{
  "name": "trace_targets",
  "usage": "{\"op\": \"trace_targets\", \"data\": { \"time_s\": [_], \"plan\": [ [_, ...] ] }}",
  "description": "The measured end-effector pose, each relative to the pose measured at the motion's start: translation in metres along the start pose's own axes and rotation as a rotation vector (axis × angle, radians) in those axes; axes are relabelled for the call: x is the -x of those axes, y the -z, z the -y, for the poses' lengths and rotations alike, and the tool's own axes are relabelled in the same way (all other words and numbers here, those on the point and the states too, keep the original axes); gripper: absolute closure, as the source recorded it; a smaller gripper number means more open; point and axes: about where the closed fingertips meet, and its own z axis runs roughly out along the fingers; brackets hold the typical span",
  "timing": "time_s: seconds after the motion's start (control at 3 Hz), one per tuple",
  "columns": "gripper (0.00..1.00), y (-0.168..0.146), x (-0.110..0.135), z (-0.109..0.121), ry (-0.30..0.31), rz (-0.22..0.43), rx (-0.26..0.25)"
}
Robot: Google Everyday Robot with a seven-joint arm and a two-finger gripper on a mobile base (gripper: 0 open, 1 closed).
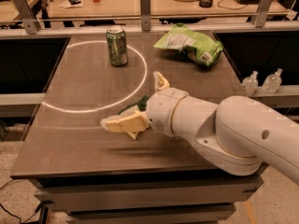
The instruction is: Move green can near green rice chip bag
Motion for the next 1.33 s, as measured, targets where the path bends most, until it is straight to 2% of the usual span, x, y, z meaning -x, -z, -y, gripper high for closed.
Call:
{"op": "trace_targets", "data": {
  "time_s": [0.33,0.67,1.0,1.33],
  "plan": [
    [0.0,-0.02,0.005,-0.003,0.037,-0.077,-0.107],
    [0.0,-0.031,0.022,0.02,0.008,-0.06,-0.236],
    [0.0,-0.047,0.026,0.048,-0.062,-0.004,-0.326],
    [0.0,-0.066,0.012,0.071,-0.101,0.01,-0.39]
  ]
}}
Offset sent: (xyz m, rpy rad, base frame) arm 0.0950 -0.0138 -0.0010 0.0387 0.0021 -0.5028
